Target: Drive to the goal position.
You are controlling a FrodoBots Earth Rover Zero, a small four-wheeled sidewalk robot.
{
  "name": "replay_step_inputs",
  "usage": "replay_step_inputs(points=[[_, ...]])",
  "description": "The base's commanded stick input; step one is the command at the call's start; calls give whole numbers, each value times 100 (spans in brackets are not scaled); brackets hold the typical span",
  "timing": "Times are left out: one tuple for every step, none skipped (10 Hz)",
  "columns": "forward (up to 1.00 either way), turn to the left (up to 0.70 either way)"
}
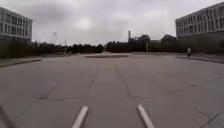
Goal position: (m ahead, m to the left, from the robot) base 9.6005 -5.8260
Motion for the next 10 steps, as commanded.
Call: replay_step_inputs(points=[[100,-27],[100,-19],[100,0],[100,0],[100,0],[100,0],[100,0],[100,0],[100,0],[100,0]])
